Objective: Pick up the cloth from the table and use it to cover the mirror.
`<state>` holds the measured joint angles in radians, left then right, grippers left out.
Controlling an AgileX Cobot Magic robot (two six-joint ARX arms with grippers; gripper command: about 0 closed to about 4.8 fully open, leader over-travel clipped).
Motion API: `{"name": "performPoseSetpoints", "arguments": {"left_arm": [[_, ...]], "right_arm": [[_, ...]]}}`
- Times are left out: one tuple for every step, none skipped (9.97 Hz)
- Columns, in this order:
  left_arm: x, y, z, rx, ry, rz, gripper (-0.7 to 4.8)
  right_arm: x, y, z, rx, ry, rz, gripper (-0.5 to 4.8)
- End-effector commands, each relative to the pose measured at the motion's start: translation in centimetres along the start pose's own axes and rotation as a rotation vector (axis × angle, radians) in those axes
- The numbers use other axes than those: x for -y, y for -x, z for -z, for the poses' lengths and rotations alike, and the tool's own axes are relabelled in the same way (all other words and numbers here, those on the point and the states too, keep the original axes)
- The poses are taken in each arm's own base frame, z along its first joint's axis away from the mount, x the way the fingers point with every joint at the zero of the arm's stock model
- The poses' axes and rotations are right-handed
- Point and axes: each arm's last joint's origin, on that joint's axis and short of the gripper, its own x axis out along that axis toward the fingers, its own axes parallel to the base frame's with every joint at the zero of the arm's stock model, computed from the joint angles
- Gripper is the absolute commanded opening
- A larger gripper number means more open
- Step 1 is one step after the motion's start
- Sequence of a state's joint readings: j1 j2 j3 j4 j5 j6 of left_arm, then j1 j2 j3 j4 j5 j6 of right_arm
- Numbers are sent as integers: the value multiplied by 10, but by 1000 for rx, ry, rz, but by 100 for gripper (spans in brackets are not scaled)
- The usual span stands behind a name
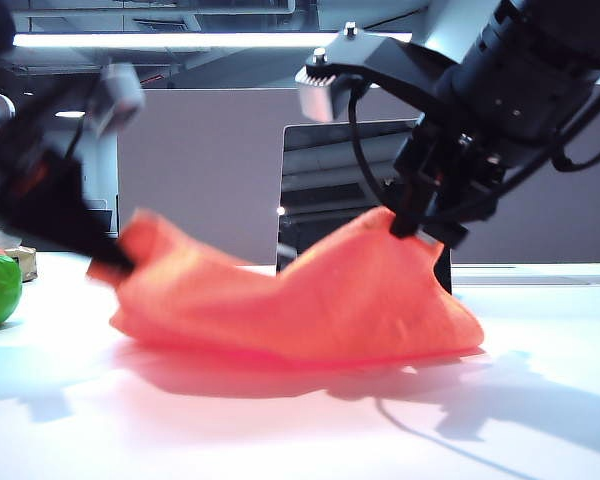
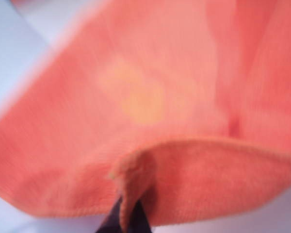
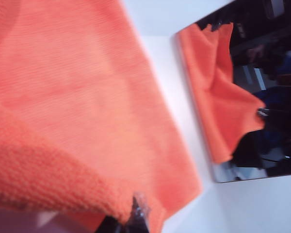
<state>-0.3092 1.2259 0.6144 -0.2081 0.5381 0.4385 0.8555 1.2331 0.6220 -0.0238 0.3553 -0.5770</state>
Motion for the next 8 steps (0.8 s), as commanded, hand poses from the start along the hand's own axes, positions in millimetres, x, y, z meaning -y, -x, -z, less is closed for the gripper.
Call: {"name": "performPoseSetpoints", "arguments": {"left_arm": [[-3,20,-35,137,-28,-60,-5],[-5,36,-62,225,-70,-98,-5],[-6,39,-68,257,-75,-110,-6],[-7,39,-70,267,-70,-120,-6],[-10,42,-77,334,-43,-183,-6],[-11,44,-81,368,-61,-209,-5],[-13,48,-87,435,-31,-242,-6],[-13,49,-90,460,-19,-253,-6]], "right_arm": [[9,2,-9,50,-27,118,-6],[18,5,-18,101,3,249,-6],[26,8,-25,137,-4,371,-6],[30,10,-27,150,-12,410,-6],[48,16,-33,228,-38,567,-6],[56,17,-32,245,-65,612,-6],[69,19,-27,218,-102,674,-5],[74,20,-25,207,-115,692,-5]]}}
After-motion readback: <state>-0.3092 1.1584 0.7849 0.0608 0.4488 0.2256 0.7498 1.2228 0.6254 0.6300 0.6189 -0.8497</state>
